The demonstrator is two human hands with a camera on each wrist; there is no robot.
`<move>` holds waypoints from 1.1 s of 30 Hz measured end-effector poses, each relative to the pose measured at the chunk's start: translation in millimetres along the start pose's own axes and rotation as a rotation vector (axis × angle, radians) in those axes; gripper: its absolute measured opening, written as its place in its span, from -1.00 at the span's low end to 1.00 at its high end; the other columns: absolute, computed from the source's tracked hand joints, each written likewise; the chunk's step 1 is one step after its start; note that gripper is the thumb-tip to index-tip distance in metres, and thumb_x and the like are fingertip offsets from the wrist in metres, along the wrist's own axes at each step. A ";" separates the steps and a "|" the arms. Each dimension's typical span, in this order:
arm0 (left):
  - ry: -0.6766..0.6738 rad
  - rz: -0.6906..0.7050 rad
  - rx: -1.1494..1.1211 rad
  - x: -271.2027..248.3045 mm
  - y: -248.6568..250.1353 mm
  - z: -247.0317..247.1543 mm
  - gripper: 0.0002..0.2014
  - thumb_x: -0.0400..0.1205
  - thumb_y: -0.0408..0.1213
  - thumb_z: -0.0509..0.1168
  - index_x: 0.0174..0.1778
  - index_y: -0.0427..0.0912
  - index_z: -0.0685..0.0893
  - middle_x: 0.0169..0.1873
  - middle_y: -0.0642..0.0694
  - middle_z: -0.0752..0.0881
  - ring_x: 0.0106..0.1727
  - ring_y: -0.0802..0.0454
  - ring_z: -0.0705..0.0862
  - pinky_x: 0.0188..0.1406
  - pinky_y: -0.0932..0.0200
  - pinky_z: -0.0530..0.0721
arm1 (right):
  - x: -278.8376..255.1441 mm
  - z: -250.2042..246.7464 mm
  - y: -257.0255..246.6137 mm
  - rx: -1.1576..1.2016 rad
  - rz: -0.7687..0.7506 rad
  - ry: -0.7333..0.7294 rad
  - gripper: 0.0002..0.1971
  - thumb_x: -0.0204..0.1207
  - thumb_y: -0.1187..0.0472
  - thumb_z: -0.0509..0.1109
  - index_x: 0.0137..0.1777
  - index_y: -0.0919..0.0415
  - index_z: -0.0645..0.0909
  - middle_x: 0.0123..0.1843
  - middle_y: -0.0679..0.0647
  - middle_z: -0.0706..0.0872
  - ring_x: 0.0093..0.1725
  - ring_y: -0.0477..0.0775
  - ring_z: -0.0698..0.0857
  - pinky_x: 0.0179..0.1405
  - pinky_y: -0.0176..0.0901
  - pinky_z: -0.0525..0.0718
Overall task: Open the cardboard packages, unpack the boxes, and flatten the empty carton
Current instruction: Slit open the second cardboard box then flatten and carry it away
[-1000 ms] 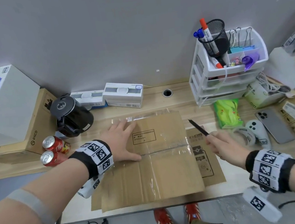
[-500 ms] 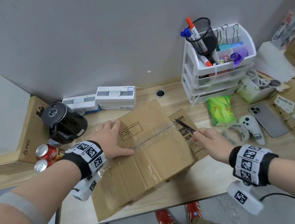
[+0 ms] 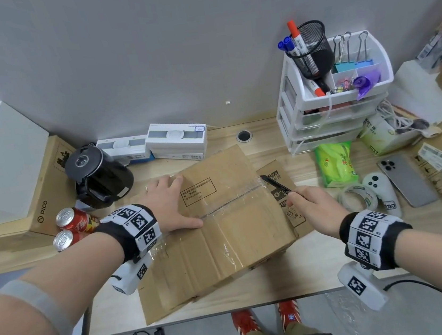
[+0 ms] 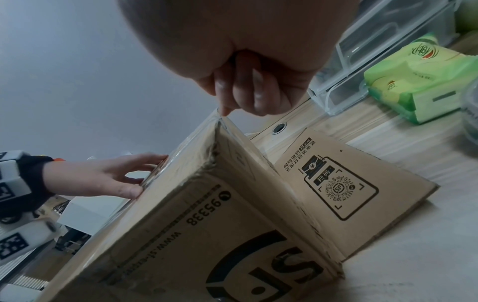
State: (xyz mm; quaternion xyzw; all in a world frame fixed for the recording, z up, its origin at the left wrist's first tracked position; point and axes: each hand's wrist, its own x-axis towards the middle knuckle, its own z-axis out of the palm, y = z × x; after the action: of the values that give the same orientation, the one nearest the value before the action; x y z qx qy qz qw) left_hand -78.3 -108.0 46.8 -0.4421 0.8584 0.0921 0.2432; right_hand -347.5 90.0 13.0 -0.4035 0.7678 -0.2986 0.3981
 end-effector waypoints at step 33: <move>-0.030 0.026 -0.062 -2.1 -1.8 -3.4 0.31 0.20 0.54 0.45 0.76 -0.04 0.05 0.67 -0.14 0.23 0.64 -0.15 0.26 0.57 -0.14 0.44 | -42.9 -40.9 101.2 0.282 0.336 0.048 -0.72 0.70 0.17 0.19 -0.22 0.26 0.53 -0.57 -0.09 0.30 -0.55 -0.04 0.24 -0.55 -0.22 0.19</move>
State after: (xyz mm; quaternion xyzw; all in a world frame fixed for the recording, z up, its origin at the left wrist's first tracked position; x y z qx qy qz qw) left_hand -77.0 -108.8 50.9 -0.4369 0.8570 0.1282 0.2412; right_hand -405.7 182.7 -29.3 -0.2030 0.7841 -0.3419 0.4765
